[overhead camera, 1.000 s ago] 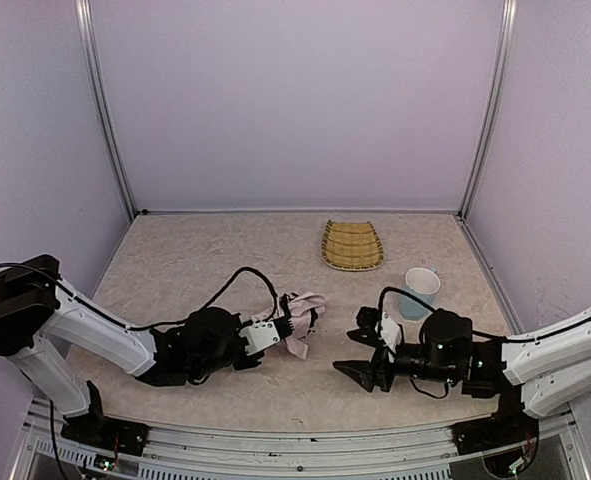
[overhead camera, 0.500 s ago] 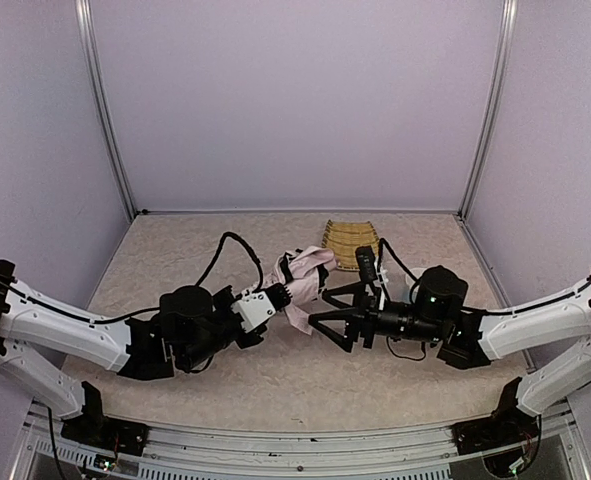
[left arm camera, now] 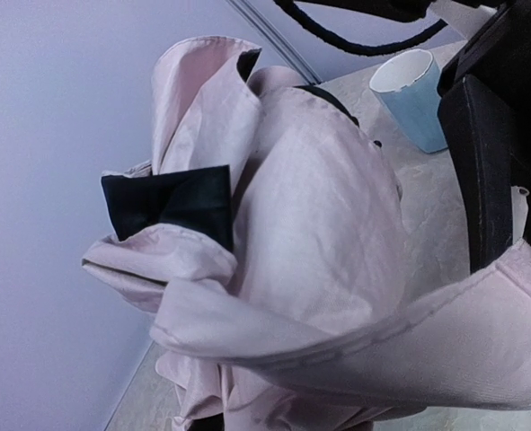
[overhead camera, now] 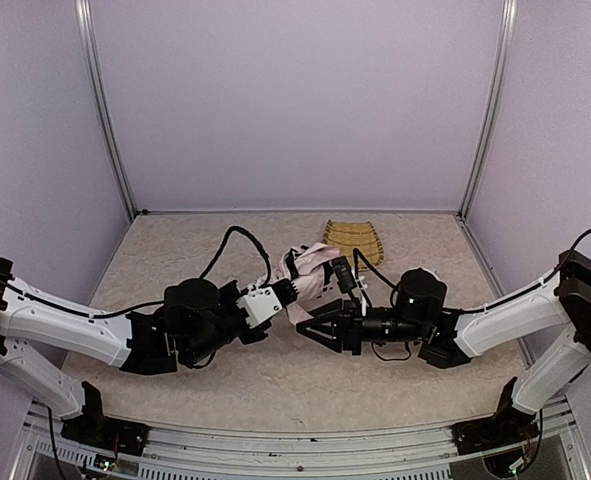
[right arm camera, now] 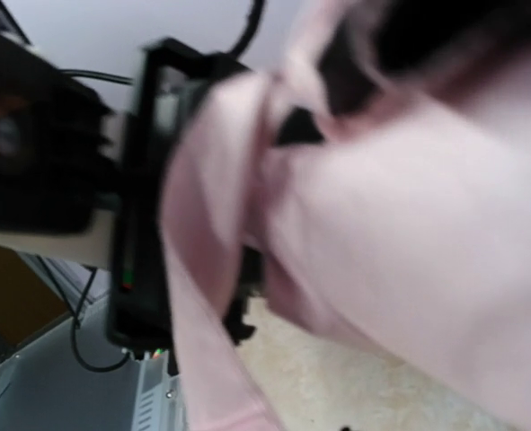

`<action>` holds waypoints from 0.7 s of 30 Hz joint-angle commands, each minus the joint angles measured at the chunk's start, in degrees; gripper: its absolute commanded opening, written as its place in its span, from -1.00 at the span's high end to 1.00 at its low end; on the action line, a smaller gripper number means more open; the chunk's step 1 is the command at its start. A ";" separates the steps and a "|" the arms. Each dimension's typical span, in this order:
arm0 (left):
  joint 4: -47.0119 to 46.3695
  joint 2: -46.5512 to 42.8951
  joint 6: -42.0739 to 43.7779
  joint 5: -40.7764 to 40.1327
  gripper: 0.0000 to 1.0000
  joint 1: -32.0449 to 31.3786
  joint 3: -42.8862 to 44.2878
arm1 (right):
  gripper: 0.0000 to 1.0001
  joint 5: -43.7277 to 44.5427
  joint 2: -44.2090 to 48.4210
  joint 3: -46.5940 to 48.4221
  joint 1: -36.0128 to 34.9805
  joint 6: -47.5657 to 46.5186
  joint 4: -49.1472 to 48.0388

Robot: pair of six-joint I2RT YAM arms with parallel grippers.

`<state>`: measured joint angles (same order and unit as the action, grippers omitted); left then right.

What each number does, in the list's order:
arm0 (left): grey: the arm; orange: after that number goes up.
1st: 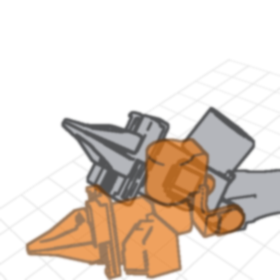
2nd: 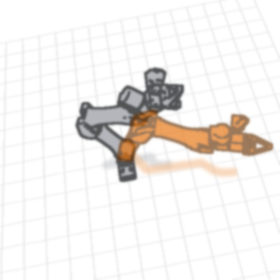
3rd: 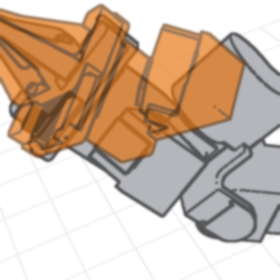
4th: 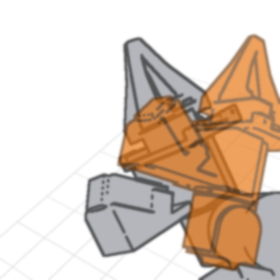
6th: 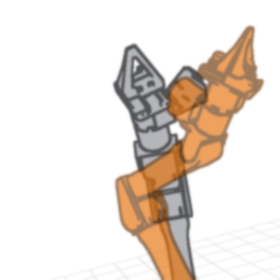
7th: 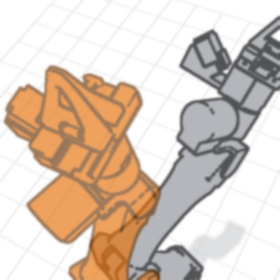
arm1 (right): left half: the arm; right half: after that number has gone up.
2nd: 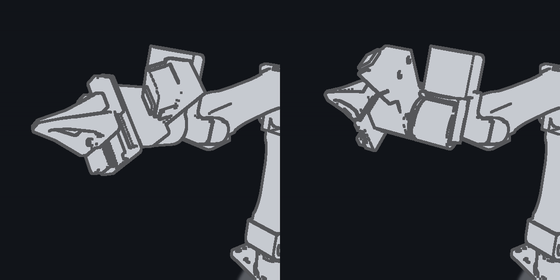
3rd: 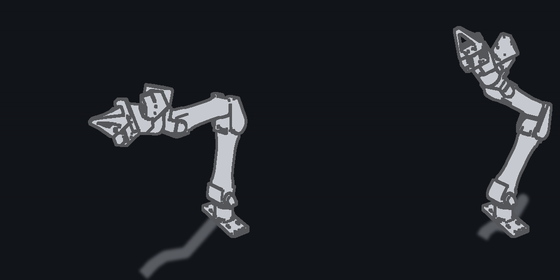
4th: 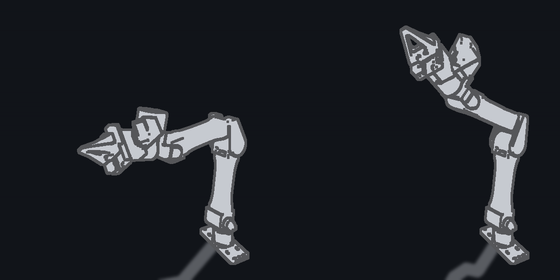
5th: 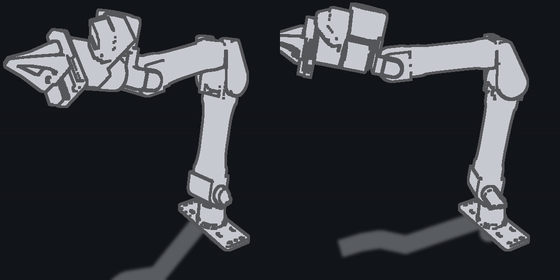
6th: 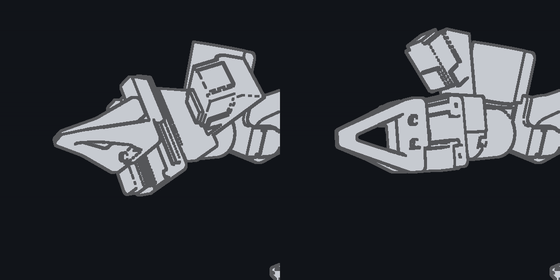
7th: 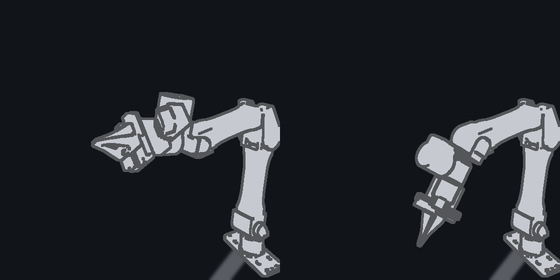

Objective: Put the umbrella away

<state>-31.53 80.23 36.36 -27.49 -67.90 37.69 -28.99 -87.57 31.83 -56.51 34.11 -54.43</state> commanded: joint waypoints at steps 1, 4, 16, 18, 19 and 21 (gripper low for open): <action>-1.68 -0.04 0.25 -0.34 1.00 0.12 2.17 | 0.34 -1.36 0.53 0.59 -0.29 -0.33 -2.13; -1.45 -0.29 0.20 -0.04 1.00 0.22 2.12 | 0.63 -1.20 1.25 0.42 -0.35 -1.04 -1.38; 14.73 3.52 -18.03 13.30 1.00 10.41 7.45 | 1.00 45.60 17.17 9.19 -10.87 -28.92 36.16; 16.78 4.07 -21.34 21.36 1.00 12.33 8.45 | 1.00 58.51 16.52 12.07 -14.27 -40.09 40.41; 18.12 4.33 -22.70 24.72 1.00 13.17 9.05 | 1.00 63.17 15.72 13.57 -15.33 -46.48 42.19; 21.66 5.31 -24.36 28.98 1.00 14.03 10.94 | 1.00 72.05 13.33 16.64 -17.33 -60.02 43.09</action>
<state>-16.03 84.20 20.38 -9.96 -56.84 44.80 15.11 -72.18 43.68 -70.02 2.55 -21.28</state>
